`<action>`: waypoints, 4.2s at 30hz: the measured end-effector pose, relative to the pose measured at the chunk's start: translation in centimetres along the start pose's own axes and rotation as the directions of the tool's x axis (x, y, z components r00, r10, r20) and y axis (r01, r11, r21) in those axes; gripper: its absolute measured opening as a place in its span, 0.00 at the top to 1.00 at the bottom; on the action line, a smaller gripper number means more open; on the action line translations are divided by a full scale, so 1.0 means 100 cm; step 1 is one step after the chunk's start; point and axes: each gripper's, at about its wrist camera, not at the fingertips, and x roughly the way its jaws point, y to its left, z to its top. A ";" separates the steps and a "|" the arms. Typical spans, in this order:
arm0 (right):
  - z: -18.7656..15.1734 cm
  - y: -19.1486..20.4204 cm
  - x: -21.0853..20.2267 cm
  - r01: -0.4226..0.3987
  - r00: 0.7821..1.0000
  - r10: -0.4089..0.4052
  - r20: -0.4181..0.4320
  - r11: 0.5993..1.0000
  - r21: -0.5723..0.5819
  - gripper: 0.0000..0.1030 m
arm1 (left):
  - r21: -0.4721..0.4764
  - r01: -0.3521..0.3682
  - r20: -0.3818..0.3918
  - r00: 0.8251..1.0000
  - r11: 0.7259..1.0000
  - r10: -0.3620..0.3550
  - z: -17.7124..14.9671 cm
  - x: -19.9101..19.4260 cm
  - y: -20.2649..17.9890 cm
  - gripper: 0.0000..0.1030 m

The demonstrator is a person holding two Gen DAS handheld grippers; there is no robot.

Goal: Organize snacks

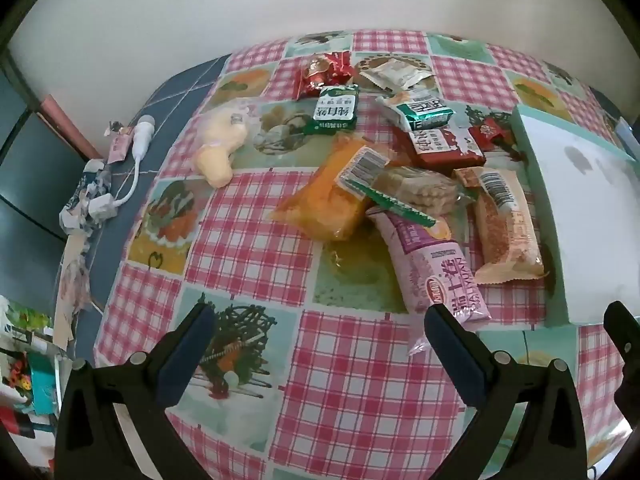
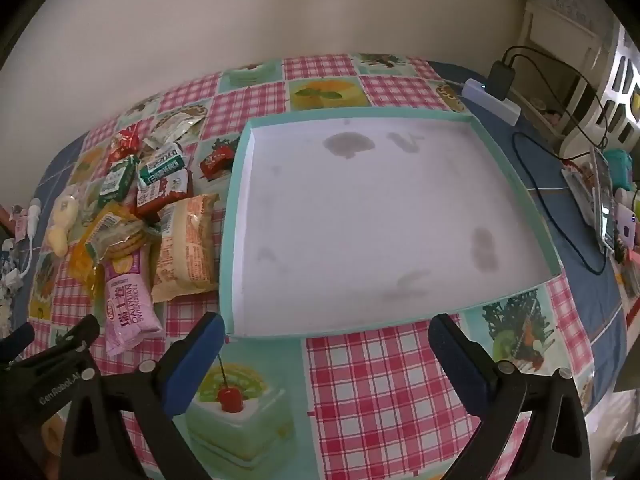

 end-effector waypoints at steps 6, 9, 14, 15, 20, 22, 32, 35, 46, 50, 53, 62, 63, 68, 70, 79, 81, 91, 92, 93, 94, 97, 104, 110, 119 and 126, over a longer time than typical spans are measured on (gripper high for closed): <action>0.002 -0.002 -0.002 0.002 1.000 -0.002 0.009 1.000 0.000 0.00 | 0.016 -0.028 0.009 1.000 0.999 0.028 -0.001 -0.004 -0.014 0.00; 0.001 0.002 -0.001 -0.001 1.000 0.001 0.005 1.000 -0.005 0.00 | 0.026 -0.014 0.009 1.000 1.000 0.013 -0.001 -0.006 -0.007 0.00; -0.001 0.004 -0.001 -0.005 1.000 0.005 0.007 1.000 -0.008 0.00 | 0.025 -0.003 0.004 1.000 1.000 0.003 -0.001 -0.004 -0.006 0.00; -0.002 0.005 -0.001 -0.006 1.000 0.006 0.008 1.000 -0.009 0.00 | 0.025 -0.001 0.003 1.000 1.000 0.000 -0.001 -0.003 -0.006 0.00; 0.001 0.003 0.000 -0.010 1.000 0.010 0.000 1.000 -0.009 0.00 | 0.028 0.002 0.004 1.000 1.000 -0.002 -0.001 -0.003 -0.006 0.00; 0.001 0.002 0.000 -0.011 1.000 0.011 0.000 1.000 -0.007 0.00 | 0.028 0.002 0.004 1.000 1.000 -0.002 -0.001 -0.002 -0.006 0.00; 0.001 0.002 0.001 -0.011 1.000 0.011 -0.004 1.000 -0.005 0.00 | -0.006 -0.001 0.000 1.000 1.000 0.001 0.000 -0.002 -0.001 0.00; 0.001 0.003 0.001 -0.010 1.000 0.010 -0.007 1.000 -0.005 0.00 | -0.015 -0.002 -0.002 1.000 1.000 0.002 -0.001 -0.001 0.000 0.00; 0.001 0.003 0.002 -0.011 1.000 0.011 -0.014 1.000 -0.002 0.00 | -0.035 -0.006 -0.006 1.000 0.999 0.006 0.000 0.000 0.004 0.00; 0.001 0.003 0.002 -0.011 1.000 0.011 -0.014 1.000 -0.002 0.00 | -0.034 -0.005 -0.005 1.000 0.999 0.005 0.000 0.000 0.003 0.00; 0.001 0.003 0.002 -0.011 1.000 0.011 -0.014 1.000 -0.001 0.00 | -0.034 -0.006 -0.005 1.000 0.999 0.006 0.000 -0.001 0.003 0.00; 0.001 0.001 0.003 -0.009 1.000 0.009 -0.016 1.000 0.005 0.00 | -0.034 -0.006 -0.005 1.000 0.999 0.005 0.000 -0.001 0.003 0.00; 0.001 0.001 0.003 -0.010 1.000 0.010 -0.016 1.000 0.005 0.00 | -0.034 -0.006 -0.005 1.000 0.999 0.005 0.000 -0.001 0.003 0.00; 0.002 0.001 0.003 -0.010 1.000 0.010 -0.016 1.000 0.006 0.00 | -0.035 -0.006 -0.006 1.000 0.999 0.006 0.000 -0.001 0.003 0.00; 0.002 0.001 0.003 -0.009 1.000 0.009 -0.017 1.000 0.007 0.00 | -0.035 -0.006 -0.006 1.000 0.999 0.005 0.000 -0.001 0.003 0.00; 0.002 0.002 0.003 -0.008 1.000 0.008 -0.014 1.000 0.003 0.00 | -0.042 0.015 -0.010 1.000 0.999 -0.015 -0.001 0.000 0.002 0.00; 0.003 0.002 0.004 -0.007 1.000 0.007 -0.013 1.000 0.002 0.00 | -0.044 0.022 -0.013 1.000 0.999 -0.023 0.000 0.001 0.002 0.00; 0.029 0.006 0.008 -0.028 0.999 0.027 0.018 0.999 0.037 0.00 | -0.085 0.118 -0.068 0.990 0.989 -0.124 0.017 0.017 -0.007 0.00; 0.032 0.008 0.009 -0.030 0.999 0.029 0.023 0.999 0.040 0.00 | -0.083 0.116 -0.069 0.990 0.990 -0.121 0.019 0.018 -0.009 0.00; 0.037 0.008 0.010 -0.035 0.999 0.034 0.029 0.998 0.044 0.00 | -0.079 0.112 -0.071 0.991 0.991 -0.117 0.020 0.020 -0.012 0.00; 0.041 0.009 0.012 -0.042 0.999 0.041 0.034 0.998 0.049 0.00 | -0.072 0.108 -0.075 0.991 0.991 -0.114 0.022 0.022 -0.015 0.00; 0.050 0.014 0.018 -0.054 0.998 0.052 0.036 0.997 0.054 0.00 | -0.059 0.114 -0.092 0.989 0.992 -0.120 0.027 0.029 -0.022 0.00; 0.060 0.021 0.032 -0.058 0.998 0.057 0.020 0.997 0.045 0.00 | -0.038 0.107 -0.131 0.985 0.994 -0.111 0.035 0.043 -0.038 0.00; 0.062 0.029 0.040 -0.095 0.996 0.094 0.002 0.995 0.032 0.00 | -0.069 0.098 -0.152 0.982 0.993 -0.108 0.034 0.052 -0.032 0.00; 0.061 0.056 0.037 -0.181 0.983 0.182 0.009 0.983 -0.041 0.02 | -0.191 0.075 -0.159 0.982 0.979 -0.107 0.033 0.063 0.007 0.00; 0.056 0.082 0.034 -0.249 0.968 0.252 0.007 0.960 -0.129 0.16 | -0.210 0.091 -0.156 0.980 0.974 -0.125 0.029 0.064 0.020 0.00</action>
